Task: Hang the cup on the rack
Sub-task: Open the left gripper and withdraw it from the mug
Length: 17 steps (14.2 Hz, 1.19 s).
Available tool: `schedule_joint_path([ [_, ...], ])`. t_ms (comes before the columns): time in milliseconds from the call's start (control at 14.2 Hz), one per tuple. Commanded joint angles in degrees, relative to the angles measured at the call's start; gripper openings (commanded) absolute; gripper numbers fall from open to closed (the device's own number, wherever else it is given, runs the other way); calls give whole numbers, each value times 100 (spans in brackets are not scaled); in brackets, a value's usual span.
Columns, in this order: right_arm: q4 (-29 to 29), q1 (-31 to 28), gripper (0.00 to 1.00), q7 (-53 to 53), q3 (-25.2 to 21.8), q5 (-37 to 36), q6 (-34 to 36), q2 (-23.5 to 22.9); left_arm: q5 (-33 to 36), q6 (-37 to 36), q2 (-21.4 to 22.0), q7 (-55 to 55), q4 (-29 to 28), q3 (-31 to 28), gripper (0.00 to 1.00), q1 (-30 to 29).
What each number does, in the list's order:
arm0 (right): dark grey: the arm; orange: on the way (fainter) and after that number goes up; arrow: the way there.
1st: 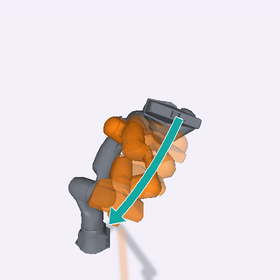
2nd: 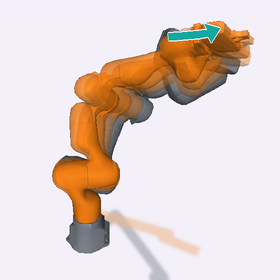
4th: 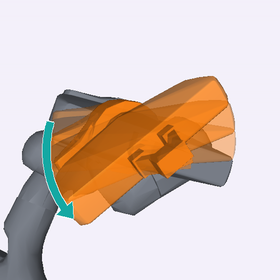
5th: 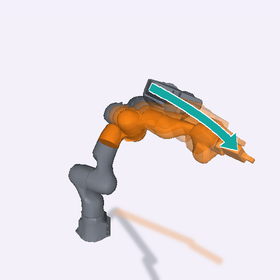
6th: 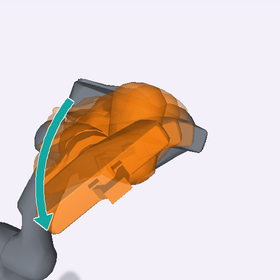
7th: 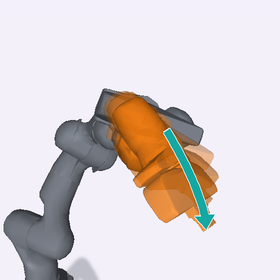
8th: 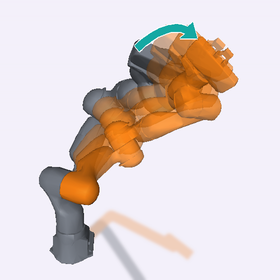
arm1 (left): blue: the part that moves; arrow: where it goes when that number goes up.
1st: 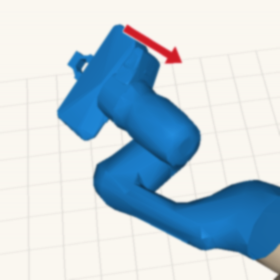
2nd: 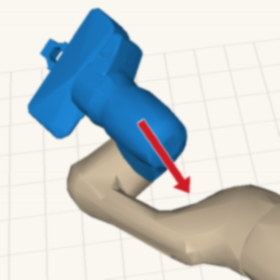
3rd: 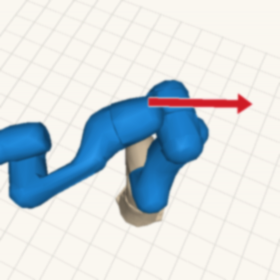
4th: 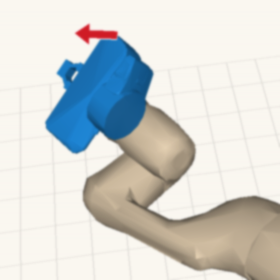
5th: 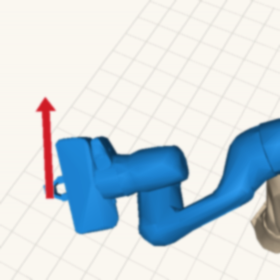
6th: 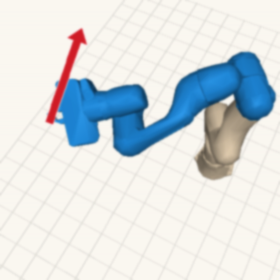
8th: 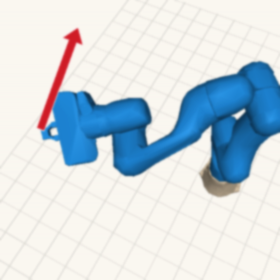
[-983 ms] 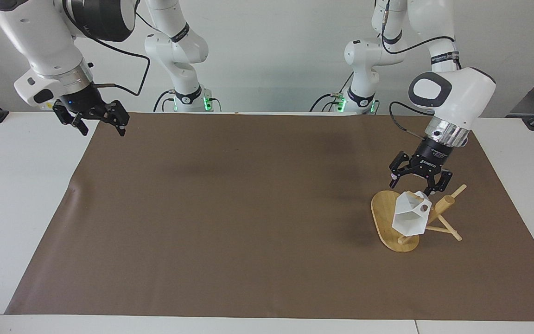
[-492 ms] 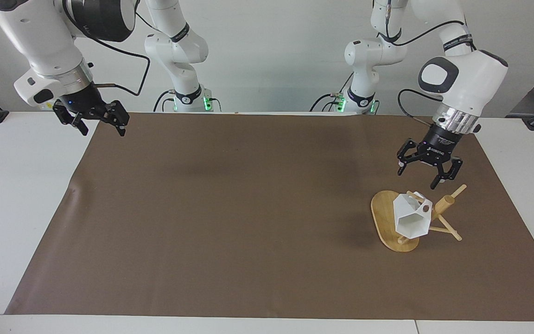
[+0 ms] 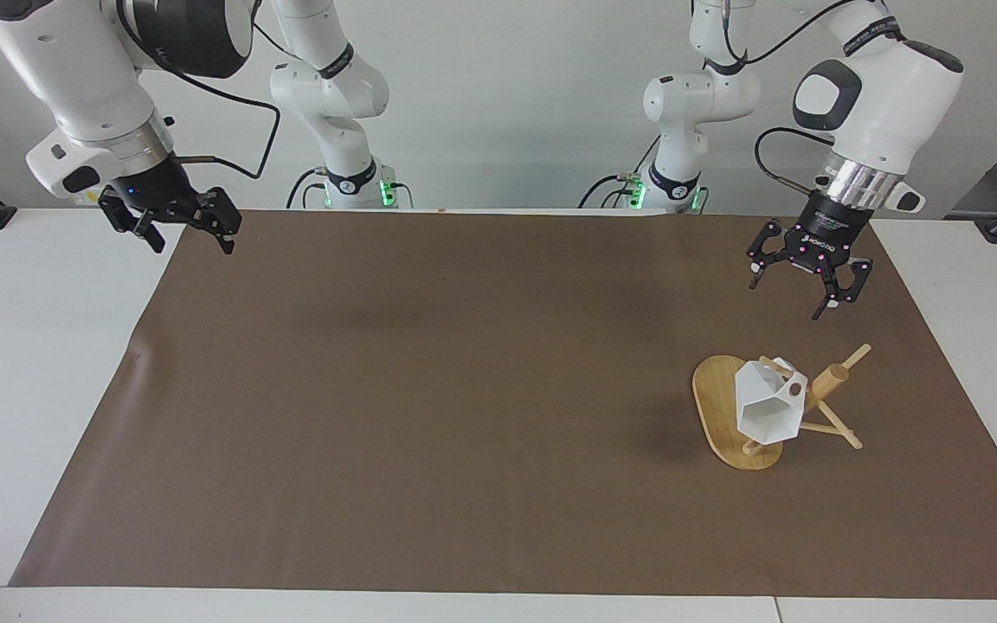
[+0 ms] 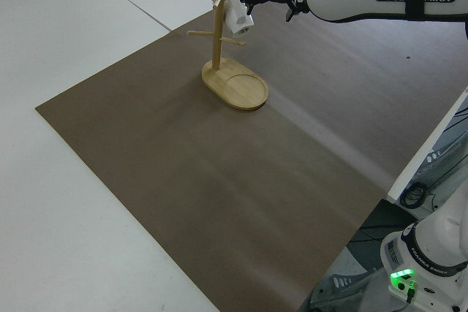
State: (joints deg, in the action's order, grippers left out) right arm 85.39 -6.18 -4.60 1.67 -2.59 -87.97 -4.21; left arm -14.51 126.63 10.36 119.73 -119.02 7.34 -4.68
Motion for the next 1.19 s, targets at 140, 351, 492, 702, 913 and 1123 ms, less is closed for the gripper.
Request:
schedule_joint_path([
  [140,127,-6,100,73,0,110,-1,131,247,-664,97,-2186,256,13,100,-199],
  [351,136,-6,100,73,0,110,16,140,238,-1358,63,-4101,660,13,100,-524],
  [492,127,-6,100,73,0,110,16,140,238,-1536,36,-5034,827,13,100,-621],
  [702,127,-6,100,64,0,109,16,140,264,-1729,18,-6125,1029,4,100,-744],
  [913,127,-6,100,73,0,101,16,140,466,-1773,1,-7162,1188,13,100,-762],
  [1123,127,-6,100,73,0,110,16,131,501,-1958,-52,-8269,1320,13,100,-771],
])
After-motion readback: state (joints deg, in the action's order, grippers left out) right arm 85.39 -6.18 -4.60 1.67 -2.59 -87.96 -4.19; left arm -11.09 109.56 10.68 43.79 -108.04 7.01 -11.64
